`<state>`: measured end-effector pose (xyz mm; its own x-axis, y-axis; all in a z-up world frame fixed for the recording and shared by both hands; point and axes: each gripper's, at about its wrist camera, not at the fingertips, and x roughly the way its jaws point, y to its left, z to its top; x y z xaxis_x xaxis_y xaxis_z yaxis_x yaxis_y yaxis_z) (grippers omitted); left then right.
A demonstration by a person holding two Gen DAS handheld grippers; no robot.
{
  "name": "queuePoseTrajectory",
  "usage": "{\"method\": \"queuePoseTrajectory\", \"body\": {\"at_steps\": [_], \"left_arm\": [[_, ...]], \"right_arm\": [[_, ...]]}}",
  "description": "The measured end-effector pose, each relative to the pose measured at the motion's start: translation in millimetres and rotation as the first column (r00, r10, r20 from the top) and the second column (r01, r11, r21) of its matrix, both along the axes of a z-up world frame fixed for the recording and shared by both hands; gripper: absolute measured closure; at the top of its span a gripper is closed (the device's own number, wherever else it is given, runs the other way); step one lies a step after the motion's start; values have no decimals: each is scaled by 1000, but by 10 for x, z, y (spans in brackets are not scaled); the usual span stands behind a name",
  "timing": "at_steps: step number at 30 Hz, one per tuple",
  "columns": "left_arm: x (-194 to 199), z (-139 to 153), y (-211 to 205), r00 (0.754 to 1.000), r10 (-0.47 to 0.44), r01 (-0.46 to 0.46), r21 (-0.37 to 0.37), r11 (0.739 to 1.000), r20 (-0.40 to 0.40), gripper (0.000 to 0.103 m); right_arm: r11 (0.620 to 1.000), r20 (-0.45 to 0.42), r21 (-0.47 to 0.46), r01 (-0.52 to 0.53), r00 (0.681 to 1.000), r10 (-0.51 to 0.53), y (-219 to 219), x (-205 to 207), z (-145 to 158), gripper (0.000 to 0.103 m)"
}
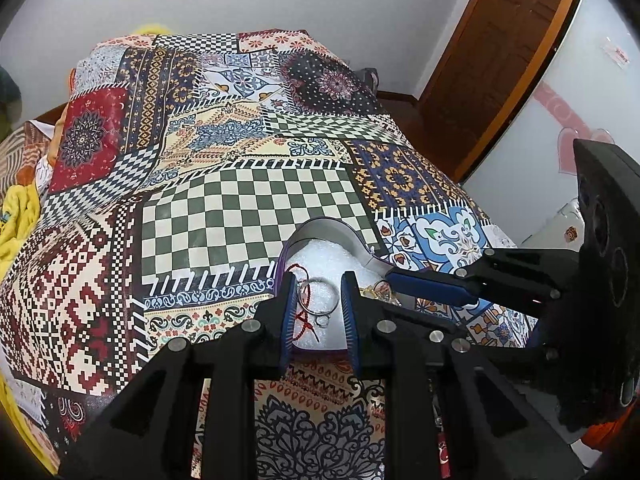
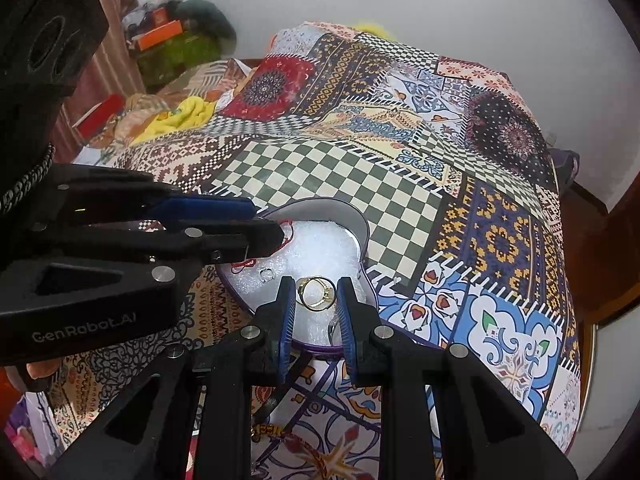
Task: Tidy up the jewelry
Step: 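Carry both rings over the tin and open both tools to drop them, then move both tools back toward the gold bracelets on the red patch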
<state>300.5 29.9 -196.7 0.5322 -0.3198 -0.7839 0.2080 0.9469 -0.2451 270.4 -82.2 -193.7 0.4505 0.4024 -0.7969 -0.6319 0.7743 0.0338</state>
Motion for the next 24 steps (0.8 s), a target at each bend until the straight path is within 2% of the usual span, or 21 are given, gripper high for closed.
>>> {"method": "queuePoseTrajectory", "body": {"at_steps": [6, 14, 24], "left_arm": [[-4, 17, 6, 1000, -5, 5, -3, 1000, -7, 82], [-140, 156, 85, 999, 21, -21, 0, 1000, 37, 81], [-351, 270, 142, 997, 46, -48, 42, 998, 62, 81]], "right_arm": [[1000, -1, -18, -12, 1000, 12, 51, 5, -52, 84], [999, 17, -37, -18, 1000, 19, 90, -18, -43, 84], [999, 19, -38, -9, 1000, 9, 64, -81, 40, 83]]}}
